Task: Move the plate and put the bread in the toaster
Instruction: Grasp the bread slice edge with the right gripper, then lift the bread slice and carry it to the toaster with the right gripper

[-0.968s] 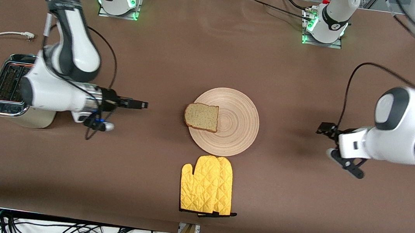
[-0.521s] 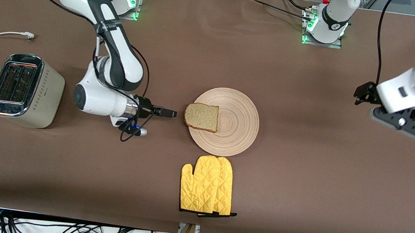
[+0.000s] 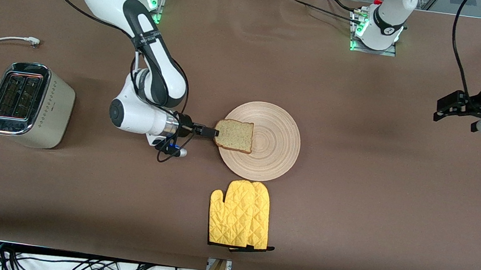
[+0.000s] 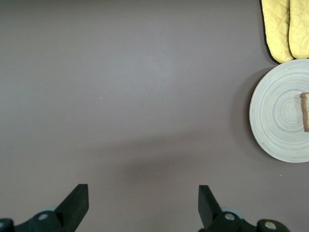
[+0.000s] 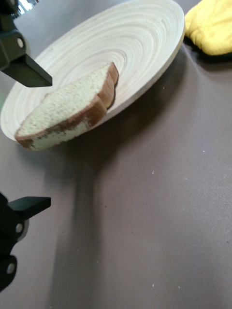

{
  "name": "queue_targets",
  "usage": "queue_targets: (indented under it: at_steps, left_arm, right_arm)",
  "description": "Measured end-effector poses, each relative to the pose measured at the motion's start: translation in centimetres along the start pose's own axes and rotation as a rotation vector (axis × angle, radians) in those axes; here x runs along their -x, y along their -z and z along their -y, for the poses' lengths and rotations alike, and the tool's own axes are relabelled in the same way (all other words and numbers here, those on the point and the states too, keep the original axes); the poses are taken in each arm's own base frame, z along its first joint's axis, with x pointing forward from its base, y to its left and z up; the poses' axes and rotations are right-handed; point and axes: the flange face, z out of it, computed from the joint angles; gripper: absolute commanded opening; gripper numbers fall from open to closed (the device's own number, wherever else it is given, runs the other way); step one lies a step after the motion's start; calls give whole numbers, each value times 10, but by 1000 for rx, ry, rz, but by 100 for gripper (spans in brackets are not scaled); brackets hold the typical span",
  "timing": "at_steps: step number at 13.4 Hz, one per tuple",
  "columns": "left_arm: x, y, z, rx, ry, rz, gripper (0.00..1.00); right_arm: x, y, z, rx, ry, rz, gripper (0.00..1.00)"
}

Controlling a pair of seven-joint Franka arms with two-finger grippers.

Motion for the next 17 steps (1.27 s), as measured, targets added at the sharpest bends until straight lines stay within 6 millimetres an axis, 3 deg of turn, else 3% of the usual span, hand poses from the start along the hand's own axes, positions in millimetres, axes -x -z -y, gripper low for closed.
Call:
queue_targets:
  at_steps: [3,7,10,11,17]
  left_arm:
    - [-1,-2,-6,-1,7,1,100]
    - [2,-3,5,-29,19,22,100]
    - [2,-3,5,-45,15,25,100]
    - [2,-3,6,-63,11,27,100]
    - [1,1,3,-78,2,19,100]
  right_arm:
    - [5,-23,4,3,-3,-6,97]
    - [8,-34,12,-28,-21,-4,25]
    - [5,-27,22,-42,-7,-18,4]
    - [5,-25,24,-45,-4,-21,0]
    - [15,-33,38,8,73,-19,0]
